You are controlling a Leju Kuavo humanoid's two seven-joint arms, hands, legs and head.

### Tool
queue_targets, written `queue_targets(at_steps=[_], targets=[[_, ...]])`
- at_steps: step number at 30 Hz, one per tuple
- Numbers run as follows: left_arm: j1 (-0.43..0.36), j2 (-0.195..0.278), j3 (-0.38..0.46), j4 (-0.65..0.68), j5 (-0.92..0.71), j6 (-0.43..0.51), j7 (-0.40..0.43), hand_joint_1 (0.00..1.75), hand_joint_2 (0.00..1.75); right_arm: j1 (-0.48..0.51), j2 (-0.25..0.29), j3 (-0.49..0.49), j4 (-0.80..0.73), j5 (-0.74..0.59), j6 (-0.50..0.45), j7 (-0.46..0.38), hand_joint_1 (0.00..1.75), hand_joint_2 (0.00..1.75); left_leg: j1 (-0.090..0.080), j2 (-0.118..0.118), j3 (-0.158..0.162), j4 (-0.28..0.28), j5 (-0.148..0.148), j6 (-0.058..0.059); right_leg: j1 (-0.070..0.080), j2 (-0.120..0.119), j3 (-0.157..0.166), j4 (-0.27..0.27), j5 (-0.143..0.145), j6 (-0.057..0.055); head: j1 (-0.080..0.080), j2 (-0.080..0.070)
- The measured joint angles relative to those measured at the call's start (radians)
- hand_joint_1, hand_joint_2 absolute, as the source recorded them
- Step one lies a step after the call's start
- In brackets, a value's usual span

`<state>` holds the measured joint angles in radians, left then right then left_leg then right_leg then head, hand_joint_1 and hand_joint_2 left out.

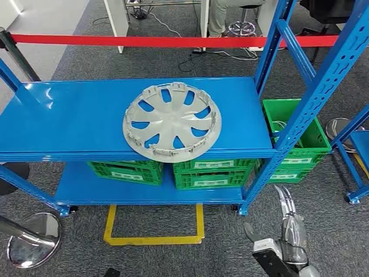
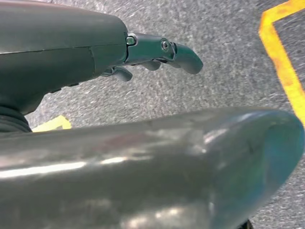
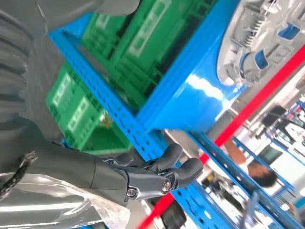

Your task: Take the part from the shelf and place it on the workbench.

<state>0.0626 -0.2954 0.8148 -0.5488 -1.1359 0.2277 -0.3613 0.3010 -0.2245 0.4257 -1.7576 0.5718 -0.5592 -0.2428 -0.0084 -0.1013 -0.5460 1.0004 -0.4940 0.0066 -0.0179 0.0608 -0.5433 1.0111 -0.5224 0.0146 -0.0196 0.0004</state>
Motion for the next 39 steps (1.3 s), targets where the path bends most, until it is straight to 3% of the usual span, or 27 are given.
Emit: queue_targets(at_steps=[11, 17, 23, 39], targets=[[-0.034, 0.023, -0.052, 0.07, 0.04, 0.054, -0.029, 0.0, 0.0, -0.053, -0.059, 0.062, 0.002, 0.349, -0.097, 0.145, 0.0, 1.75, 0.0, 0.0, 0.0, 0.0, 0.0, 0.0, 0.0, 0.0, 0.0, 0.0, 0.0, 0.0, 0.0, 0.0], [-0.05, 0.038, -0.079, 0.104, 0.077, 0.07, -0.049, 0.0, 0.0, -0.089, -0.091, 0.073, 0.002, 0.54, -0.109, 0.239, 0.0, 1.75, 0.0, 0.0, 0.0, 0.0, 0.0, 0.0, 0.0, 0.0, 0.0, 0.0, 0.0, 0.0, 0.0, 0.0], [-0.061, 0.047, -0.12, 0.108, 0.125, 0.025, -0.062, 0.0, 0.0, -0.163, -0.104, 0.075, 0.025, 0.712, -0.084, 0.285, 0.0, 1.75, 0.0, 0.0, 0.0, 0.0, 0.0, 0.0, 0.0, 0.0, 0.0, 0.0, 0.0, 0.0, 0.0, 0.0], [-0.047, 0.084, -0.271, 0.058, 0.184, -0.075, 0.032, 0.0, 0.0, -0.364, -0.057, 0.077, 0.166, 0.779, 0.038, 0.268, 0.0, 1.75, 0.0, 0.0, 0.0, 0.0, 0.001, 0.001, 0.0, 0.0, 0.001, 0.0, 0.0, 0.0, 0.0, 0.0]])
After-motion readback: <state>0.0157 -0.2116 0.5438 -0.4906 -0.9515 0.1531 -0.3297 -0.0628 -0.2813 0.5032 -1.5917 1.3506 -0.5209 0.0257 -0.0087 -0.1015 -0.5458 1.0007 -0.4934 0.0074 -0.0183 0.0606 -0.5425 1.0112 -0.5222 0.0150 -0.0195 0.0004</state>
